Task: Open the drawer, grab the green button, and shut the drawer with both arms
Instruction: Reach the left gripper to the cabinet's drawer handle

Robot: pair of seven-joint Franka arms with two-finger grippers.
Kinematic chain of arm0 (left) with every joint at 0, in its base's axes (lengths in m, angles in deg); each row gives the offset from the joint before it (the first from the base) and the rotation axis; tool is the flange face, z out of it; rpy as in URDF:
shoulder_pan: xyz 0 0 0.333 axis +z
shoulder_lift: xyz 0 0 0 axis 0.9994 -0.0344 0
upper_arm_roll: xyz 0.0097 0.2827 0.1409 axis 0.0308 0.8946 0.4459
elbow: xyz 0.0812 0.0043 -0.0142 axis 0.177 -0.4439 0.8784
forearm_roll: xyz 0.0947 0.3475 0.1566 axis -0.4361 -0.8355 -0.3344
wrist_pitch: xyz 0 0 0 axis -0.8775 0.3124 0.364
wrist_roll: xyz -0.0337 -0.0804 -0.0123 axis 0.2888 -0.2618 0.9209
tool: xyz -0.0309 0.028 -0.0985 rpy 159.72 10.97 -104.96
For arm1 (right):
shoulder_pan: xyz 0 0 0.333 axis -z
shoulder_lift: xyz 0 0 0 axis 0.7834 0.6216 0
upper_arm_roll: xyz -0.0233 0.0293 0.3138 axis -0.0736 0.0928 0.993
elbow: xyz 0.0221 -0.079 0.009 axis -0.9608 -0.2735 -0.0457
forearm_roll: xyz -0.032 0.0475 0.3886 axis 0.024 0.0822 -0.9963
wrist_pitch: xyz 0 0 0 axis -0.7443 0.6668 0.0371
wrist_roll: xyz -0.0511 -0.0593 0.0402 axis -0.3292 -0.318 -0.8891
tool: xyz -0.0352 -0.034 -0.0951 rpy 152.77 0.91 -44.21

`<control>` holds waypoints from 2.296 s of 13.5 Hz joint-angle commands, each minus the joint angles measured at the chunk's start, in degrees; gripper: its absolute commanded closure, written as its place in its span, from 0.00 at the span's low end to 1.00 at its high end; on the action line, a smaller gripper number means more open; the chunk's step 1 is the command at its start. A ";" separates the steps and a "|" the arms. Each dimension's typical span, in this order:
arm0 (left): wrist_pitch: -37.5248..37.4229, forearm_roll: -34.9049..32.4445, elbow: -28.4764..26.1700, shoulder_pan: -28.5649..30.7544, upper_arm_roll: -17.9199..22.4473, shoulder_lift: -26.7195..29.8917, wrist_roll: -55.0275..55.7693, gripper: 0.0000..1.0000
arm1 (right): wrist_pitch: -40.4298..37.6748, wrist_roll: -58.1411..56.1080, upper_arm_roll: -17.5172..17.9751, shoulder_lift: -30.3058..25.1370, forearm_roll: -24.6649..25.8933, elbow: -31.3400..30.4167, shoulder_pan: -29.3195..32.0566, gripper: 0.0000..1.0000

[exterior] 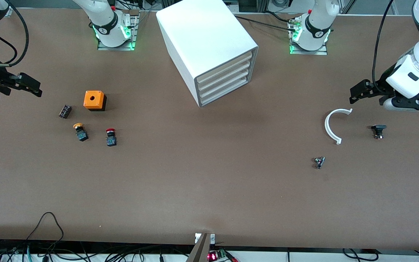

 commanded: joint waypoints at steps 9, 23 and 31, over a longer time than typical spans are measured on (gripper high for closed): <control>-0.98 7.07 -1.56 0.02 -0.22 -4.91 -0.90 0.00 | -1.40 -1.65 0.20 -0.01 0.57 0.71 0.11 0.00; 20.91 59.84 -25.65 -8.67 -11.82 -22.85 -21.27 0.00 | -1.75 -1.65 -0.24 0.08 0.31 0.71 0.37 0.00; 21.87 67.33 -30.14 -11.05 -17.01 -24.87 -26.56 0.00 | -1.66 -1.04 -0.24 0.34 0.13 0.71 0.55 0.00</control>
